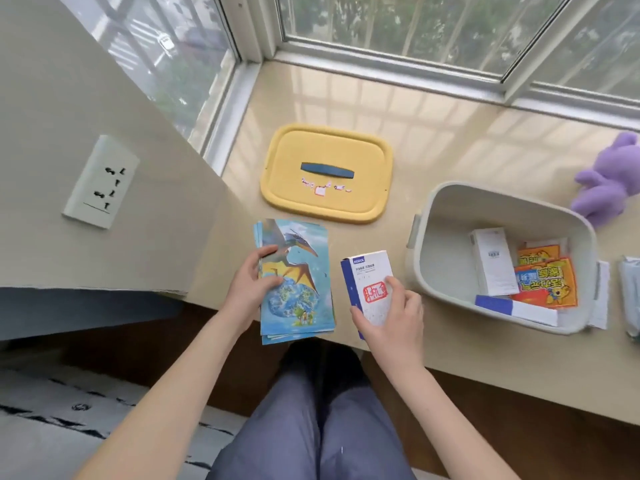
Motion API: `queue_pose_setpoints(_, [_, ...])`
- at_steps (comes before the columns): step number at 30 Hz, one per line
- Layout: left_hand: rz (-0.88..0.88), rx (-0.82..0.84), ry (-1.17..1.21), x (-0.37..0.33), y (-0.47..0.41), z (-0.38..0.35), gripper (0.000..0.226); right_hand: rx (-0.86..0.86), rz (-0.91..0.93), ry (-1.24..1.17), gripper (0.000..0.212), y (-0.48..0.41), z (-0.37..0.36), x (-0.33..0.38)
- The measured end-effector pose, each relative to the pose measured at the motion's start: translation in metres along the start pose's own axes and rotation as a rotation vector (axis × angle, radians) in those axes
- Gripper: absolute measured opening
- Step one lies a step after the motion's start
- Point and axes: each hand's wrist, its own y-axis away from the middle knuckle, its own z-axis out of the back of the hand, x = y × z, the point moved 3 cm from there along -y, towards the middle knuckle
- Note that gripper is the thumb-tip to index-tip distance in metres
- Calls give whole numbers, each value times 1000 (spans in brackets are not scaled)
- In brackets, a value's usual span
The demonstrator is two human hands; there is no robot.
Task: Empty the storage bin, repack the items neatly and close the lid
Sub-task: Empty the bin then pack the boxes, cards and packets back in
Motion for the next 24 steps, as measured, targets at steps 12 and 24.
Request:
queue_pose_setpoints(12, [-28, 222, -292, 71, -127, 15, 56, -158, -320, 73, 81, -50, -137, -38])
queue_pose_setpoints(24, [-226, 82, -310, 114, -148, 20, 63, -360, -303, 138, 86, -59, -171, -57])
